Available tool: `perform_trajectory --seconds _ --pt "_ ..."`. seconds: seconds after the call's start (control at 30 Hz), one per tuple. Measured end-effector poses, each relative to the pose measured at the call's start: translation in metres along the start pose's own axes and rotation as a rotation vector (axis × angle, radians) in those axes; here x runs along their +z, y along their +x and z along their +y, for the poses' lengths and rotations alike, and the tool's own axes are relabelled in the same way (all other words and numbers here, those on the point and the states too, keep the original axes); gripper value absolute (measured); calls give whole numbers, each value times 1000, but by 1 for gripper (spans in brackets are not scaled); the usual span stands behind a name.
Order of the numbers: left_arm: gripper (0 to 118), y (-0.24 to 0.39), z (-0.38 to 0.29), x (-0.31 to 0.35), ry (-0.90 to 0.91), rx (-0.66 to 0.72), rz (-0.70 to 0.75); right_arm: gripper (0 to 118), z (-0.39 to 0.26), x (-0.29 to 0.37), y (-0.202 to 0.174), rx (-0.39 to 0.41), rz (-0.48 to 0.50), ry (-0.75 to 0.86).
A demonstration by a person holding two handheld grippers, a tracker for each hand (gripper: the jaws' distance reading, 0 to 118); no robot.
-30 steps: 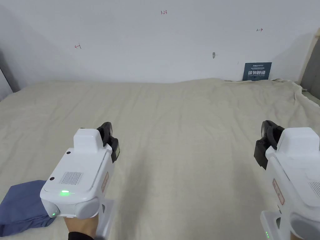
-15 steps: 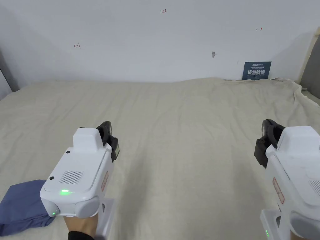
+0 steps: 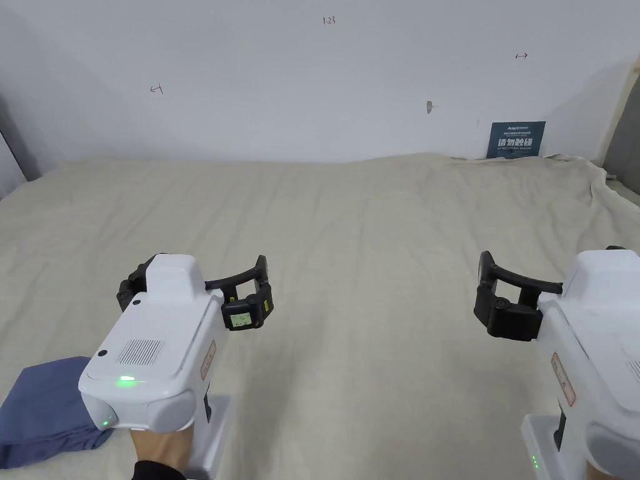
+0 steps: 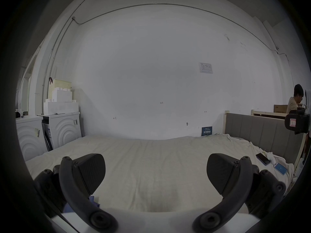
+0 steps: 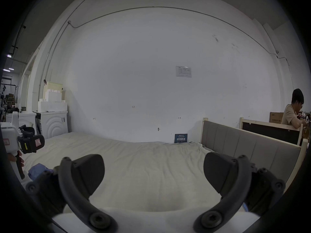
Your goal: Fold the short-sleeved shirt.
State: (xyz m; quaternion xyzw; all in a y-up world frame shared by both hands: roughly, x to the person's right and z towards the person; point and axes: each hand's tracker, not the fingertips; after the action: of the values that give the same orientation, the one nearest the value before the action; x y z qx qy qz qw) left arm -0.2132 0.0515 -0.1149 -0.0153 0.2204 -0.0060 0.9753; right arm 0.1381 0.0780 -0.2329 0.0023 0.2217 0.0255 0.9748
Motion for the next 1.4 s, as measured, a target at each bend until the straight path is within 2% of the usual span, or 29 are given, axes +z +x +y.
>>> perform_trajectory --seconds 1.4 --pt "118 2 2 4 28 -32 12 118 3 3 -3 8 -17 26"
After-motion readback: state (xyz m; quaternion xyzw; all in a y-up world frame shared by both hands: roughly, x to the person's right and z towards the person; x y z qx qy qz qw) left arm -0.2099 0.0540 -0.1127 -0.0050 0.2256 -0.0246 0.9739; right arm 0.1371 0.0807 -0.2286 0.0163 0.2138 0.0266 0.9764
